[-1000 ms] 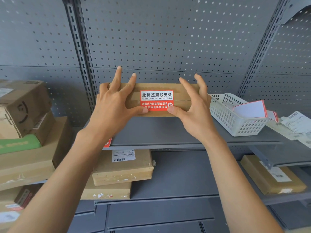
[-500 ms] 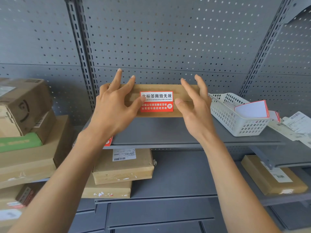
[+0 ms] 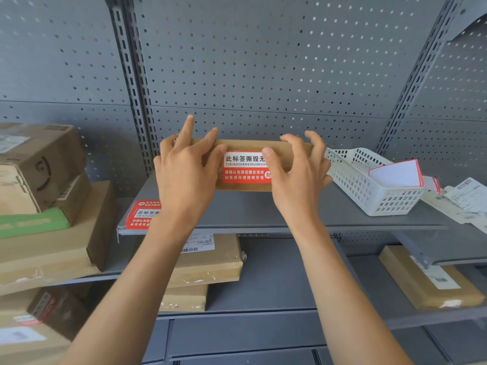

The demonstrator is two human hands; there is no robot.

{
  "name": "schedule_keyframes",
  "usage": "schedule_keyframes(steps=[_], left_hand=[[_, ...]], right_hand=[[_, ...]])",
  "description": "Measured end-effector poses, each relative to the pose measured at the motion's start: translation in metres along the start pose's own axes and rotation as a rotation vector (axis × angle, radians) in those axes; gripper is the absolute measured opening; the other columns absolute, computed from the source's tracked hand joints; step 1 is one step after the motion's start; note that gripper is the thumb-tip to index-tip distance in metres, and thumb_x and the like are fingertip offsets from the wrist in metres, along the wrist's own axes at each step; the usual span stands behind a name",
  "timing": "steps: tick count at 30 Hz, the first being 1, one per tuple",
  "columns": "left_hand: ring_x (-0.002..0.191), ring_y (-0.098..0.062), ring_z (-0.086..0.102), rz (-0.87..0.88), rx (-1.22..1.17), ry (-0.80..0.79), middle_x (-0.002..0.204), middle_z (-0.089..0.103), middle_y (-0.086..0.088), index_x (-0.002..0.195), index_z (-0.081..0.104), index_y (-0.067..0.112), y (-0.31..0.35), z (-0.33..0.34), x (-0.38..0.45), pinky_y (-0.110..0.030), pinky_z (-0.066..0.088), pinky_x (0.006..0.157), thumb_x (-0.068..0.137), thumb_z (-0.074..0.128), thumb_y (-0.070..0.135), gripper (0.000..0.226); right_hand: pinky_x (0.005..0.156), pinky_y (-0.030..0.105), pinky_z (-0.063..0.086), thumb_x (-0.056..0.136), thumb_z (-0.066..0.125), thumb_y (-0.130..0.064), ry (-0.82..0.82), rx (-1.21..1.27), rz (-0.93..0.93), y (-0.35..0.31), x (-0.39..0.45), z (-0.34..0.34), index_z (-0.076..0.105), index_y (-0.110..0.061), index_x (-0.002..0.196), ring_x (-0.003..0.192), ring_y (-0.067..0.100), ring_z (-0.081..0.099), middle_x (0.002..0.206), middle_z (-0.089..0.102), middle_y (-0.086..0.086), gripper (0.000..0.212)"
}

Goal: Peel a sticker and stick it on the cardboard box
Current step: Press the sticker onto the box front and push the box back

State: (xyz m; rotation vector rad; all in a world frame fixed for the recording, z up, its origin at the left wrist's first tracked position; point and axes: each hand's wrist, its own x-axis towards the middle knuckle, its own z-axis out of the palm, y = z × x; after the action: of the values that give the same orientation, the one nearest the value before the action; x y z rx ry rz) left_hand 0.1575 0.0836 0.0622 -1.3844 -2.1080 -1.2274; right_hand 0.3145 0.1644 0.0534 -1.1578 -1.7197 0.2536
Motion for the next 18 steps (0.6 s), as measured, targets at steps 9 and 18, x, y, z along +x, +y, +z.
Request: schedule_keyframes(steps=[9, 18], left_hand=[[0.14, -0.04, 0.037, 0.079, 0.041, -0.052, 0.168, 0.029, -0.003, 0.147, 0.052, 0.037, -0.007, -0.007, 0.0, -0.058, 0.034, 0.106, 0.103, 0.044, 0.053, 0.048], [0.137, -0.045, 0.037, 0.168, 0.168, -0.146, 0.17, 0.018, -0.007, 0.155, 0.038, 0.037, -0.007, -0.012, -0.006, -0.058, 0.034, 0.108, 0.074, 0.065, 0.074, 0.093]], right_hand=[[0.114, 0.052, 0.028, 0.102, 0.043, -0.047, -0.093, 0.112, -0.09, 0.01, 0.002, -0.017, 0.053, -0.033, 0.143, 0.144, 0.025, 0.029, 0.165, 0.023, -0.006, 0.045], [0.122, 0.052, 0.02, 0.08, 0.082, -0.04, -0.294, 0.109, -0.112, 0.017, -0.004, -0.025, 0.032, -0.037, 0.155, 0.153, 0.022, 0.01, 0.17, -0.006, -0.008, 0.091]])
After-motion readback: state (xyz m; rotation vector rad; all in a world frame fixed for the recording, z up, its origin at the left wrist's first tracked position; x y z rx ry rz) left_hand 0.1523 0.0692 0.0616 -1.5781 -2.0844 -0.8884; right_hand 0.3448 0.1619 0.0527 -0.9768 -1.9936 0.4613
